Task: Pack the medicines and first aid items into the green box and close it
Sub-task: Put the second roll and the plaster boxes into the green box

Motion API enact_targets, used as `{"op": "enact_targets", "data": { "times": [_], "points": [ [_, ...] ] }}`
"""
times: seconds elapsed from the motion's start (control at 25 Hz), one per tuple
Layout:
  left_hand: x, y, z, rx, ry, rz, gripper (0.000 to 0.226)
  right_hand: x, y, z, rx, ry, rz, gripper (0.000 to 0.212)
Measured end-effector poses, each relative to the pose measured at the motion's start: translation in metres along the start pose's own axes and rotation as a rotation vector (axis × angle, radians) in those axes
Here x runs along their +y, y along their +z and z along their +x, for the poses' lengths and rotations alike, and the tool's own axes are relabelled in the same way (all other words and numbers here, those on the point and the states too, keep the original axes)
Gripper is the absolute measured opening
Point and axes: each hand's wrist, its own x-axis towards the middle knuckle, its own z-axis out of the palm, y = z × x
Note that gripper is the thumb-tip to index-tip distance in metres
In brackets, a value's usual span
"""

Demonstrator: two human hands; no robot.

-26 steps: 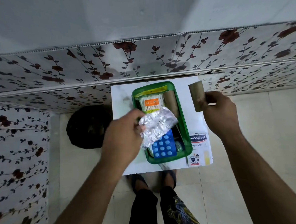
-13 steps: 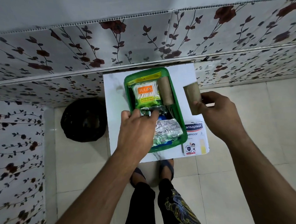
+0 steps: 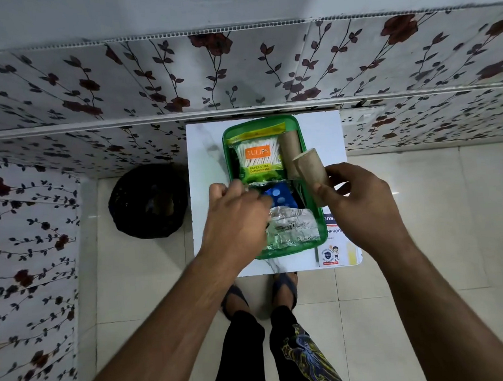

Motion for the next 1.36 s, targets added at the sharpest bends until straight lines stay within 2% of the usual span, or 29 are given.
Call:
{"op": "enact_targets", "data": {
  "times": [0.04,0.16,0.24,0.32,0.4,0.52,0.6,0.72,0.84,1.0,1.08,1.16,1.2,1.24,1.36],
  "points": [
    [-0.008,-0.006,-0.001,0.066,-0.074,-0.061,0.021,-0.004,0.004,-0.001,-0.015,-0.043,-0.022,0.030],
    [-0.046,-0.014,-0.009,0.241,-0.446,-0.363,0.019,-0.013,0.030,-0.002,-0.059,-0.198,-0.186,0.034],
    [-0.068,-0.006,-0.016,0.261,-0.581,-0.491,0.020,-0.019,0.051,0.001,-0.082,-0.227,-0.267,0.027],
    [-0.079,0.006,-0.018,0.210,-0.629,-0.597,0.018,-0.026,0.069,0.002,-0.110,-0.214,-0.277,0.040],
    [-0.079,0.014,-0.017,0.150,-0.644,-0.703,0.017,-0.029,0.081,0.002,-0.138,-0.180,-0.257,0.044],
    [-0.074,0.018,-0.011,0.093,-0.641,-0.747,0.017,-0.028,0.089,0.004,-0.194,-0.093,-0.231,0.022],
    [-0.068,0.017,-0.007,0.059,-0.641,-0.767,0.018,-0.029,0.089,0.005,-0.213,-0.050,-0.224,0.017],
    [-0.059,0.013,0.002,-0.005,-0.581,-0.799,0.030,-0.035,0.087,0.004,-0.196,-0.049,-0.235,0.022],
    [-0.053,0.014,0.009,-0.016,-0.488,-0.740,0.028,-0.038,0.087,0.004,-0.188,-0.054,-0.235,0.026],
    [-0.052,0.014,0.012,0.011,-0.482,-0.721,0.027,-0.037,0.077,0.005,-0.221,-0.039,-0.150,0.022],
    [-0.051,0.012,0.014,-0.008,-0.471,-0.721,0.028,-0.025,0.051,0.006,-0.095,0.039,-0.015,0.015],
    [-0.051,0.007,0.016,0.032,-0.501,-0.722,0.033,0.004,0.020,0.005,0.140,0.145,0.037,0.014],
    [-0.051,0.003,0.016,0.100,-0.512,-0.704,0.037,0.024,0.009,0.004,0.210,0.214,0.006,0.017],
    [-0.050,-0.002,0.017,0.184,-0.494,-0.667,0.036,0.048,0.002,0.002,0.210,0.298,-0.042,0.024],
    [-0.032,-0.015,0.029,0.325,-0.329,-0.576,0.027,0.104,0.010,-0.005,-0.030,0.467,-0.173,0.061]
  ]
}}
